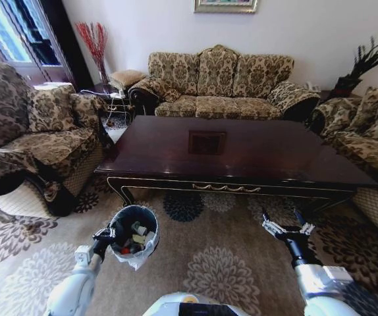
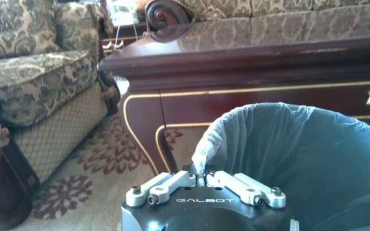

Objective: Move to the front of the table and place the trash on the table into the trash bin.

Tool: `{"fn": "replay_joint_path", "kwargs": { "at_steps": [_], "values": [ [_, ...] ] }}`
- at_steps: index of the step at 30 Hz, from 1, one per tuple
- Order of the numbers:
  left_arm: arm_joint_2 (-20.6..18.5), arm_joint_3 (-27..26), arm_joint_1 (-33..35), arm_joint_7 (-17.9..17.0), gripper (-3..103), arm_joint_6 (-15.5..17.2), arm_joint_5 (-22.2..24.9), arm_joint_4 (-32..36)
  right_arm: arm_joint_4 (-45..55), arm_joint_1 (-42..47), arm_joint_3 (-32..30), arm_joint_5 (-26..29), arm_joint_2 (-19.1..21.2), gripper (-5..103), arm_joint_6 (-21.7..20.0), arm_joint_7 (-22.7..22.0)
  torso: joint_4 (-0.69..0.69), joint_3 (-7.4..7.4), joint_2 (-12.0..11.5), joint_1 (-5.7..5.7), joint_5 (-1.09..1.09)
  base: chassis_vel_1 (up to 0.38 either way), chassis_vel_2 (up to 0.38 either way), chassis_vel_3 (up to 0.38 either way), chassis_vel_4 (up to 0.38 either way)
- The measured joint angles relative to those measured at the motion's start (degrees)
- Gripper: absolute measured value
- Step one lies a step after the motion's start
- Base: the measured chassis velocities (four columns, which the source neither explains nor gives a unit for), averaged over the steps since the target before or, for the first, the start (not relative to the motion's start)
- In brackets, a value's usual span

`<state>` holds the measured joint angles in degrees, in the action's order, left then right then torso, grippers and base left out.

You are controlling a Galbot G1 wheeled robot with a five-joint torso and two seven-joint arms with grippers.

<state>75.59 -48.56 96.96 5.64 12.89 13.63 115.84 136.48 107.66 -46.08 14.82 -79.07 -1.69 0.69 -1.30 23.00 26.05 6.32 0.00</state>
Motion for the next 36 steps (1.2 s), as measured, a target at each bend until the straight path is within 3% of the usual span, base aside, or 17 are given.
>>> {"fn": "replay_joint_path", "kwargs": {
  "at_steps": [5,7,10,14,23,36],
  "values": [
    [-1.6,-0.2,-1.7,0.2,3,1.0,2.1,-2.3,0.0,0.0,0.0,0.0,0.0,100,0.0,0.0,-0.01,-0.68,-1.1,-0.42,0.0,0.0,0.0,0.0,0.0],
    [-2.9,-0.3,-2.4,0.4,3,3.3,5.9,-3.1,0.0,0.0,0.0,0.0,0.0,100,0.0,0.0,0.0,-1.07,-1.7,-0.68,0.0,0.0,0.0,0.0,0.0],
    [-3.9,-0.6,-3.1,0.8,3,4.0,7.2,-4.3,0.0,0.0,0.0,0.0,0.0,100,0.0,0.0,0.02,-1.52,-2.4,-0.91,-0.03,0.0,0.0,0.0,0.0],
    [-4.8,-1.4,-3.5,1.1,3,4.2,7.8,-5.2,0.0,0.0,0.0,0.0,0.0,100,0.0,0.0,-0.04,-2.03,-3.3,-1.25,0.02,0.0,0.0,0.0,0.0],
    [-6.2,-1.5,-5.7,1.9,3,6.1,8.4,-8.6,0.0,0.0,0.0,0.0,0.0,100,-0.1,0.0,0.0,-3.68,-5.8,-2.07,-0.01,0.0,0.0,0.0,0.0],
    [-7.8,-1.2,-8.4,2.2,3,6.4,9.0,-12.6,0.0,0.0,0.0,0.0,0.0,100,-0.1,0.0,0.0,-5.66,-8.7,-3.07,0.0,0.0,0.0,0.0,0.0]
  ]
}}
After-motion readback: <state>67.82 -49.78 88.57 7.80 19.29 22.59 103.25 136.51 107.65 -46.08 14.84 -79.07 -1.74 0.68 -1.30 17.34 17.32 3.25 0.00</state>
